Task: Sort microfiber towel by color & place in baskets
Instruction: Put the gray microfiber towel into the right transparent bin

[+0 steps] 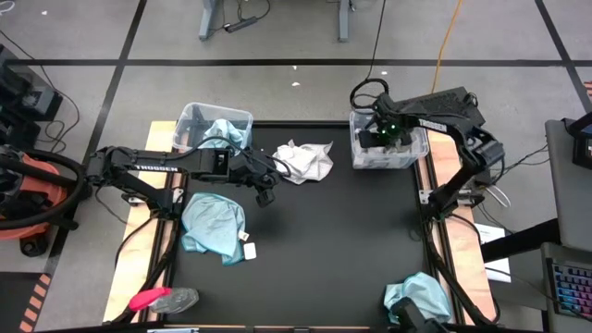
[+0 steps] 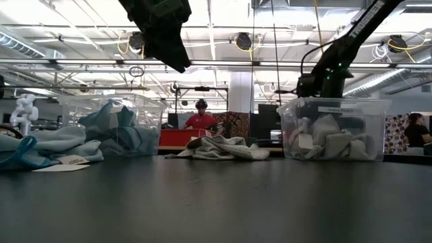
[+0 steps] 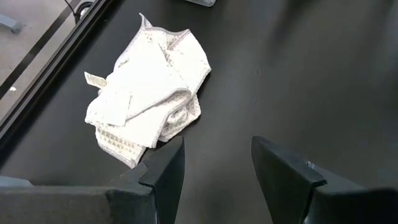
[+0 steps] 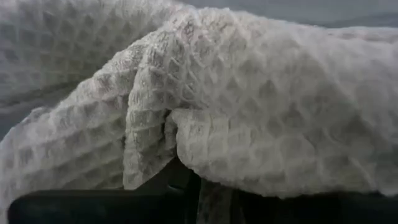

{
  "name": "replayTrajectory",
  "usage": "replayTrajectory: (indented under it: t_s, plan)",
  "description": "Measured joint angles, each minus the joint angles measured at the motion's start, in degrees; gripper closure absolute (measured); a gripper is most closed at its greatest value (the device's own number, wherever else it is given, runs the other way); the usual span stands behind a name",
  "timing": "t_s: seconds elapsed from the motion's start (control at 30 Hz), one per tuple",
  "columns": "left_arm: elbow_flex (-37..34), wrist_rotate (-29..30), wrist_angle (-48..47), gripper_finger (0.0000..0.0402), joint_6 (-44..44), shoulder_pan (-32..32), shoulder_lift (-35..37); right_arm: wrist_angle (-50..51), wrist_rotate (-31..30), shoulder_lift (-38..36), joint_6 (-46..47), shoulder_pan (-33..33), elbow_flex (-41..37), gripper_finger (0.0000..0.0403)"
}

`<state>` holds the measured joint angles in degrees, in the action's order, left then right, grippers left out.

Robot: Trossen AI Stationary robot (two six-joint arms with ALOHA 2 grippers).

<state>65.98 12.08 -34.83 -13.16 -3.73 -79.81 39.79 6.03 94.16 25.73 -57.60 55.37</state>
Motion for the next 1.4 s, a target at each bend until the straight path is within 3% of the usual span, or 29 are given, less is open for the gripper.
replayTrajectory:
  t_s: [0.27, 0.53, 0.93, 1.4]
  plan:
    - [0.0, 0.2, -0.1, 0.0209, 0.0, -0.1, 0.0, -3.9, -0.9, 2.8, 0.6, 1.2, -0.2, 0.0317]
    - [0.0, 0.4, -0.1, 0.0209, 0.0, -0.4, 0.0, -1.9, -1.2, 0.9, 0.6, 1.2, -0.5, 0.0317]
    - [0.0, 0.3, -0.1, 0.0209, 0.5, -1.1, 0.0, 3.1, -1.3, -13.7, 1.7, 1.5, -0.8, 0.0317]
    - [0.0, -0.1, -0.1, 0.0209, 0.5, -1.2, 0.0, 4.1, 4.1, -32.2, 2.1, 1.5, -0.6, 0.0316]
